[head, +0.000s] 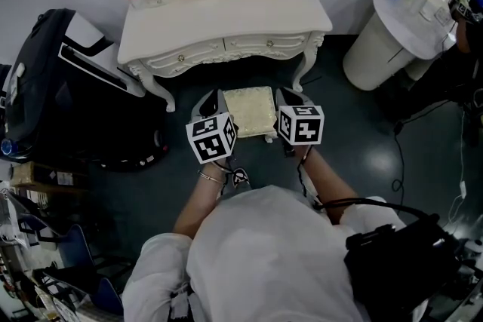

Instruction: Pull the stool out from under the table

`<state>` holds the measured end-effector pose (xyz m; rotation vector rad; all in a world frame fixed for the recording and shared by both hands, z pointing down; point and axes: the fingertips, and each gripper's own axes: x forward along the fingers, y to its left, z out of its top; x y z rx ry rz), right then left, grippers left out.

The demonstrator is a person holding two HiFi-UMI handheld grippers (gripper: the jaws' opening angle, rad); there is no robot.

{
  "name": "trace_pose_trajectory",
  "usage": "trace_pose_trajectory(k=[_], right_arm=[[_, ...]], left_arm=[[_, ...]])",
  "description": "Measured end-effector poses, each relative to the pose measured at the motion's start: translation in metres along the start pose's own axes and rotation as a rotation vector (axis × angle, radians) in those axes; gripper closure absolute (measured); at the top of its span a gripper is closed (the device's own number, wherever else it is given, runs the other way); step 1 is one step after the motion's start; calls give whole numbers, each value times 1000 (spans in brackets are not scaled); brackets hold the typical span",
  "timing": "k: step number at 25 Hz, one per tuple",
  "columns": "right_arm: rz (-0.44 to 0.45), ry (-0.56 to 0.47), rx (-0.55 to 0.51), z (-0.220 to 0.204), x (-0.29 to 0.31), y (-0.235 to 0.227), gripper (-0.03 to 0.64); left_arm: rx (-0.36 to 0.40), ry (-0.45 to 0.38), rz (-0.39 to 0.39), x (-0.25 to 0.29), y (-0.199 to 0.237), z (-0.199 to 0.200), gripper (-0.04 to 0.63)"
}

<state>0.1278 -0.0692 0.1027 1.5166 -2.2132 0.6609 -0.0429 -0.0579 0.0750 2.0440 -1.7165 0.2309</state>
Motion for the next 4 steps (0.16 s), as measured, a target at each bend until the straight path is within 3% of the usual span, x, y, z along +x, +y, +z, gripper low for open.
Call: trace_pose_trajectory(k=[4], right_arm=[[-3, 0, -1, 0, 0, -1, 618]], left_arm=[[-5, -3, 5, 0, 3, 0, 588]])
